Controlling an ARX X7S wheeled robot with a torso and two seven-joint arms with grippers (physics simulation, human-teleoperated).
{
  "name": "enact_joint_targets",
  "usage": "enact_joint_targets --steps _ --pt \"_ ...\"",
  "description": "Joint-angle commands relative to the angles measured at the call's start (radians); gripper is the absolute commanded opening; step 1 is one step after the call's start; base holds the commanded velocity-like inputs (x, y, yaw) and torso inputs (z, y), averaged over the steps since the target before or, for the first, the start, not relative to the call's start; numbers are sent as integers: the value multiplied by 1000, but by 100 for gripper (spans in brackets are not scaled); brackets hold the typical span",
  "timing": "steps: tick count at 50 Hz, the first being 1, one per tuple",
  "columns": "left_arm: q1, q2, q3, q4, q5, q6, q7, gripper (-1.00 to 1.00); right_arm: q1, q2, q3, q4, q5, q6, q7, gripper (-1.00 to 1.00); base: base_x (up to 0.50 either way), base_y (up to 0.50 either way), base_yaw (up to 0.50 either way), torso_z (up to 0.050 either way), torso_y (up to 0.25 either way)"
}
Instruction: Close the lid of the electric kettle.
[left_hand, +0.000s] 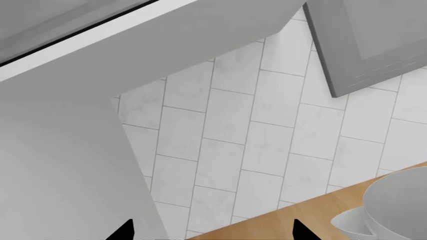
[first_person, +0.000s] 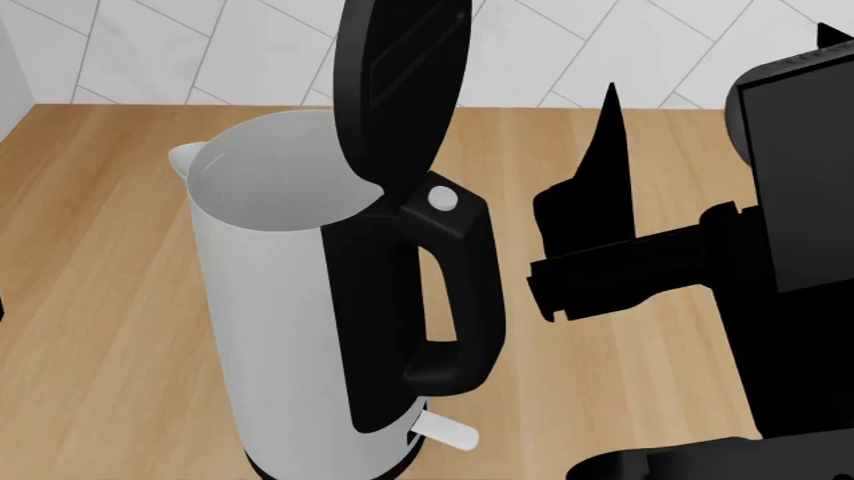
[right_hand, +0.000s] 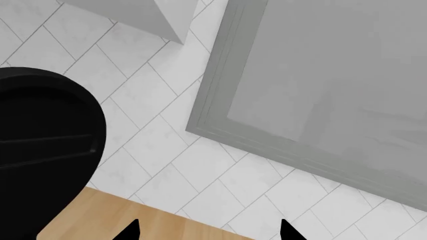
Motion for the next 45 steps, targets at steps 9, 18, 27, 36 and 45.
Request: enact_joint_targets --steps 9,18,27,36,45 --pt "51 -26 -17 11 17 38 10 100 111 33 -59 100 84 62 -1 100 0 0 0 0 0" --pt "84 -34 -19 15 54 58 29 100 196 95 -111 190 146 165 -1 100 0 0 0 0 0" --pt "95 -37 -5 7 89 68 36 100 220 72 -110 267 163 164 -1 100 0 0 0 0 0" --pt "98 -51 -18 0 72 75 24 100 241 35 -128 307 161 162 0 100 0 0 0 0 0" --pt "109 -68 -21 2 71 77 15 100 265 9 -145 331 166 161 0 100 0 0 0 0 0"
